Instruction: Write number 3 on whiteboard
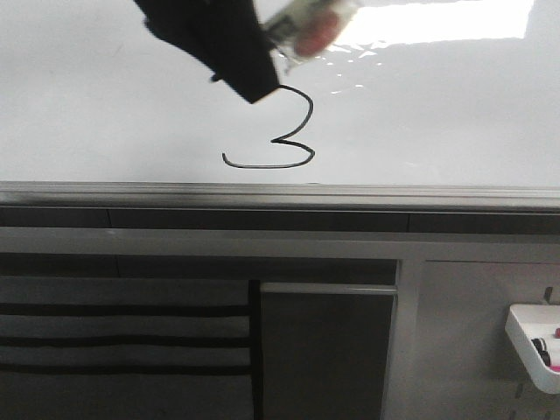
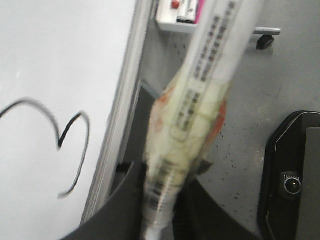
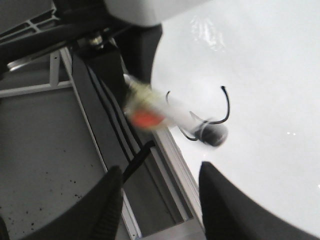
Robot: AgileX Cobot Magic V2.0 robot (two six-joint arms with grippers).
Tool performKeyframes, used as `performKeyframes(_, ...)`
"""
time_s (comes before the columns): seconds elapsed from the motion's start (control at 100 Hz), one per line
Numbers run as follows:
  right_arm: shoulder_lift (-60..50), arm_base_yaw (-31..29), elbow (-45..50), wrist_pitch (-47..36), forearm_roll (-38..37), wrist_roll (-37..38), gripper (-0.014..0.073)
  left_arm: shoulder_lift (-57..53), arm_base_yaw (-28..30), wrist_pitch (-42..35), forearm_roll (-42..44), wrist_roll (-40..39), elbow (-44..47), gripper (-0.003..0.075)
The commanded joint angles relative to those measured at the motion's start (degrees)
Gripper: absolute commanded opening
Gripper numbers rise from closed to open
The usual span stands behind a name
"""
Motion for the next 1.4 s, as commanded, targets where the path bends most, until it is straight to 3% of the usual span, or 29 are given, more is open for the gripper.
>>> performKeyframes(0.0, -2.7, -1.6, -1.6, -2.4, 0.9, 1.0, 0.0318, -2.1, 6.4, -2.5, -0.7, -7.6, -2.0, -0.0018)
performKeyframes(0.19, -3.3, -4.2, -1.6, -1.3, 0.9, 1.1, 0.0318, -2.1, 18.9, -3.5, -2.4, -15.5, -0.4, -0.0018)
performKeyframes(0.48, -3.2, -4.3, -1.6, 0.7, 0.9, 1.4, 0.0318, -2.1, 31.7, -12.6, -14.8, -15.6, 8.5, -0.0018)
performKeyframes(0.73, -3.2, -4.3, -1.6, 0.7, 0.9, 1.4, 0.0318, -2.1, 32.5, -21.0, -17.6, -15.6, 13.9, -0.0018)
performKeyframes(1.39, -3.2, -4.3, -1.6, 0.7, 0.9, 1.4, 0.0318, -2.1, 32.5, -21.2, -17.6, -15.6, 13.9, -0.0017)
